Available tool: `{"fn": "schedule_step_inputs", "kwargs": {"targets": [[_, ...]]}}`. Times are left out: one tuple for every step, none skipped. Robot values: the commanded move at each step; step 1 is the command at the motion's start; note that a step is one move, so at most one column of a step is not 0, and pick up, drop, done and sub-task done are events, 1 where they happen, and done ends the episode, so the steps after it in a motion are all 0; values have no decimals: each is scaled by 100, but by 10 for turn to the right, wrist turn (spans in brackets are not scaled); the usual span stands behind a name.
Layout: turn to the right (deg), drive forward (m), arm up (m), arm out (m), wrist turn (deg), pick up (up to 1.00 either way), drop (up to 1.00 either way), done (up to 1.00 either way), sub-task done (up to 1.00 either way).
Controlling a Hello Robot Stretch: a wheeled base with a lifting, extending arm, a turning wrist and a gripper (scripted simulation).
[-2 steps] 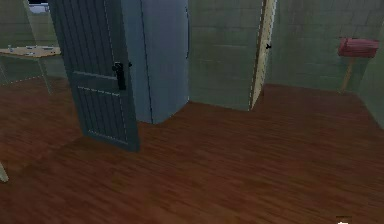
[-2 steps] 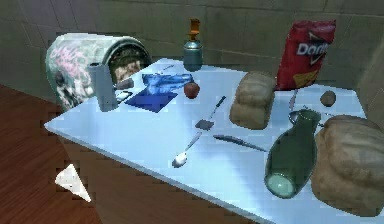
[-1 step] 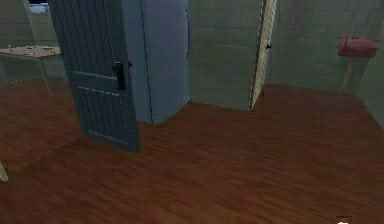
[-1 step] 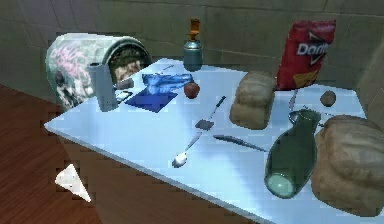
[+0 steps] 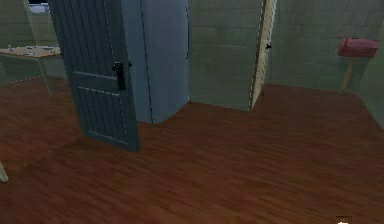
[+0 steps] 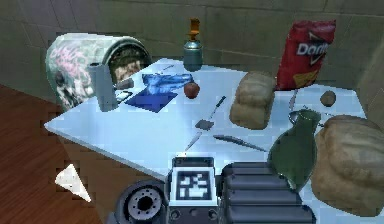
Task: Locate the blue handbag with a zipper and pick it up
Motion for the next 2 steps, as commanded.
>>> {"fn": "schedule_step_inputs", "kwargs": {"targets": [[0,0,0,50,0,0,0,0,0],[0,0,0,0,450,0,0,0,0]]}}
